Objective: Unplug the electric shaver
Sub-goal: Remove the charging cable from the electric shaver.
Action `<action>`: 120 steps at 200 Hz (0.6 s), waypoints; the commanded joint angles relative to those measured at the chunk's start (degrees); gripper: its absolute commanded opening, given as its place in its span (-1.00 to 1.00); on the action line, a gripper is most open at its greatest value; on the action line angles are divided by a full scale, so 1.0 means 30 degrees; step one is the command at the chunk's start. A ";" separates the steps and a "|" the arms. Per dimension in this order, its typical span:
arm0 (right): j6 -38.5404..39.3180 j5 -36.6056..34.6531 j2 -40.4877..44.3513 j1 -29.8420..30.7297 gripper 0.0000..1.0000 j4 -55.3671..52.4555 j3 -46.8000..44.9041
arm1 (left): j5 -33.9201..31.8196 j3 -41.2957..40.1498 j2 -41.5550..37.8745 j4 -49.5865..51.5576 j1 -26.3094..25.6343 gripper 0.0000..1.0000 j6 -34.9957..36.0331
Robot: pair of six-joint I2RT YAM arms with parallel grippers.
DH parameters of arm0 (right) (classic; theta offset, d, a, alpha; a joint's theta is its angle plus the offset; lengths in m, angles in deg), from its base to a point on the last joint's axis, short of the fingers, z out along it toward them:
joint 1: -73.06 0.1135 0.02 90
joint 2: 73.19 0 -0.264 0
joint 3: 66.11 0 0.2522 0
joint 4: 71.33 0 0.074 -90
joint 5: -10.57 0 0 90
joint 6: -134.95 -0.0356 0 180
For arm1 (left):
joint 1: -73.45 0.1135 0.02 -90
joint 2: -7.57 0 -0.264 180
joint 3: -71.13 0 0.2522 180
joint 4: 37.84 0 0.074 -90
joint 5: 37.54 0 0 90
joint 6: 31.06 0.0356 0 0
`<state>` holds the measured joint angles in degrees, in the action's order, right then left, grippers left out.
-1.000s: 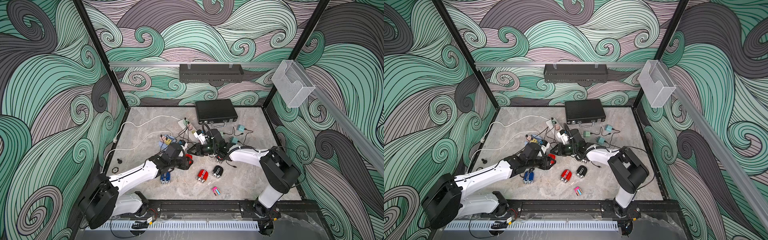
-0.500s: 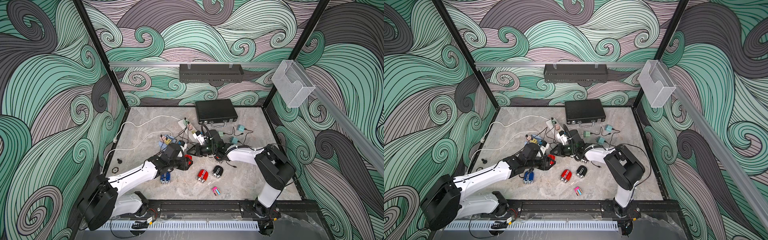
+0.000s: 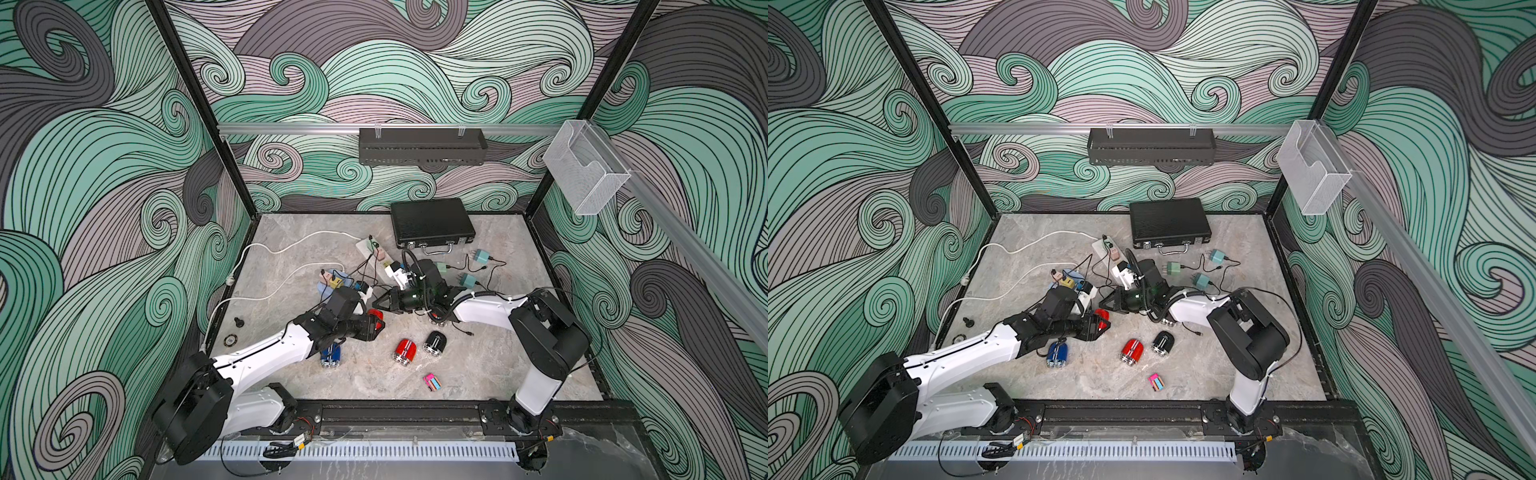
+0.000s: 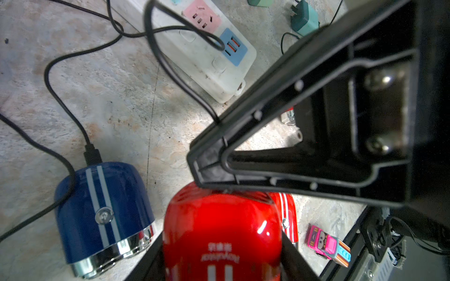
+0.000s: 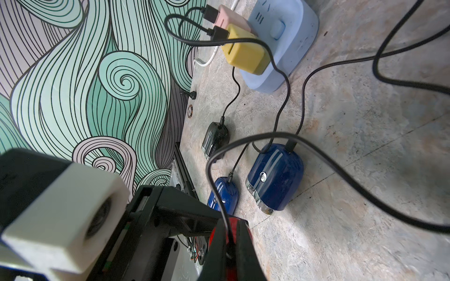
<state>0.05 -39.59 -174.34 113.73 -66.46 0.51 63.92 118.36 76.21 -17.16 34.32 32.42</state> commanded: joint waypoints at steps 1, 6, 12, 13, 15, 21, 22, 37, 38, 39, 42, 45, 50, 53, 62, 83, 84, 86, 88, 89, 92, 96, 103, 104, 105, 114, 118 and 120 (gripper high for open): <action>0.0399 -0.0181 0.0112 0.0065 -0.86 -0.0511 0.0095 | 0.0271 0.0314 -0.0213 0.0088 0.0154 -1.00 -0.0034; 0.0450 -0.0162 0.0133 0.0014 -0.87 -0.0597 0.0121 | 0.0349 0.0276 -0.0200 0.0043 0.0154 -1.00 -0.0131; 0.0516 -0.0182 0.0141 -0.0011 -0.86 -0.0692 0.0179 | 0.0422 0.0239 -0.0179 -0.0019 0.0154 -1.00 -0.0167; 0.0535 -0.0182 0.0155 -0.0016 -0.87 -0.0712 0.0186 | 0.0439 0.0224 -0.0177 -0.0020 0.0154 -1.00 -0.0175; 0.0549 -0.0160 0.0166 -0.0019 -0.87 -0.0742 0.0191 | 0.0452 0.0213 -0.0176 -0.0021 0.0154 -1.00 -0.0180; 0.0632 -0.0166 0.0239 -0.0071 -0.87 -0.0852 0.0235 | 0.0499 0.0209 -0.0119 -0.0008 0.0154 -1.00 -0.0245; 0.0652 -0.0174 0.0233 -0.0074 -0.87 -0.0866 0.0228 | 0.0507 0.0195 -0.0103 -0.0014 0.0154 -1.00 -0.0243; 0.0867 -0.0163 0.0348 -0.0191 -0.87 -0.1147 0.0335 | 0.0657 0.0078 -0.0089 -0.0107 0.0154 -1.00 -0.0376; 0.0872 -0.0172 0.0376 -0.0208 -0.87 -0.1174 0.0337 | 0.0659 0.0071 -0.0088 -0.0108 0.0154 -1.00 -0.0382; 0.0889 -0.0177 0.0375 -0.0217 -0.87 -0.1188 0.0352 | 0.0660 0.0067 -0.0103 -0.0108 0.0154 -1.00 -0.0385; 0.0918 -0.0182 0.0389 -0.0249 -0.87 -0.1240 0.0366 | 0.0687 0.0041 -0.0130 -0.0109 0.0154 -1.00 -0.0394; 0.0933 -0.0182 0.0417 -0.0279 -0.87 -0.1257 0.0342 | 0.0690 0.0020 -0.0144 -0.0109 0.0154 -1.00 -0.0414; 0.0961 -0.0167 0.0477 -0.0334 -0.87 -0.1287 0.0354 | 0.0698 0.0005 -0.0140 -0.0106 0.0154 -1.00 -0.0428; 0.0964 -0.0177 0.0504 -0.0359 -0.87 -0.1315 0.0355 | 0.0691 -0.0021 -0.0160 -0.0101 0.0154 -1.00 -0.0436; 0.1012 -0.0165 0.0606 -0.0477 -0.87 -0.1390 0.0347 | 0.0719 -0.0080 -0.0196 -0.0117 0.0154 -1.00 -0.0443; 0.1051 -0.0189 0.0725 -0.0722 -0.87 -0.1567 0.0370 | 0.0935 -0.0084 -0.0073 -0.0099 0.0154 -1.00 -0.0432; 0.1052 -0.0186 0.0726 -0.0737 -0.87 -0.1574 0.0369 | 0.0945 -0.0084 -0.0080 -0.0104 0.0154 -1.00 -0.0439; 0.1052 -0.0176 0.0741 -0.0748 -0.87 -0.1580 0.0368 | 0.0966 -0.0084 -0.0064 -0.0100 0.0154 -1.00 -0.0430; 0.1052 -0.0181 0.0730 -0.0766 -0.87 -0.1567 0.0383 | 0.0979 -0.0084 -0.0038 -0.0092 0.0140 -1.00 -0.0420; 0.1052 -0.0182 0.0728 -0.0774 -0.87 -0.1575 0.0390 | 0.0996 -0.0084 -0.0019 -0.0086 0.0132 -1.00 -0.0418; 0.1060 -0.0160 0.0734 -0.0795 -0.87 -0.1581 0.0371 | 0.1025 -0.0058 0.0013 -0.0044 0.0126 -1.00 -0.0391; 0.1077 -0.0139 0.0727 -0.0832 -0.87 -0.1586 0.0396 | 0.1063 -0.0033 0.0065 -0.0028 0.0125 -1.00 -0.0369; 0.1125 -0.0150 0.0726 -0.0866 -0.87 -0.1758 0.0460 | 0.1099 0.0053 0.0167 0.0085 0.0096 -1.00 -0.0306; 0.1132 -0.0151 0.0726 -0.0853 -0.87 -0.1773 0.0458 | 0.1100 0.0058 0.0171 0.0105 0.0096 -1.00 -0.0288; 0.1136 -0.0123 0.0726 -0.0861 -0.87 -0.1780 0.0472 | 0.1100 0.0075 0.0188 0.0130 0.0081 -1.00 -0.0294; 0.1220 -0.0111 0.0731 -0.0862 -0.87 -0.2011 0.0600 | 0.1079 0.0190 0.0303 0.0332 0.0023 -1.00 -0.0196; 0.1253 -0.0105 0.0756 -0.0871 -0.86 -0.2067 0.0613 | 0.1050 0.0234 0.0299 0.0422 -0.0013 -1.00 -0.0137; 0.1271 -0.0112 0.0755 -0.0884 -0.86 -0.2091 0.0634 | 0.1015 0.0259 0.0324 0.0478 -0.0041 -1.00 -0.0127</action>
<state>2.45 -38.41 -173.51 112.57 -70.35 0.80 66.19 118.34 76.61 -17.70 34.32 31.55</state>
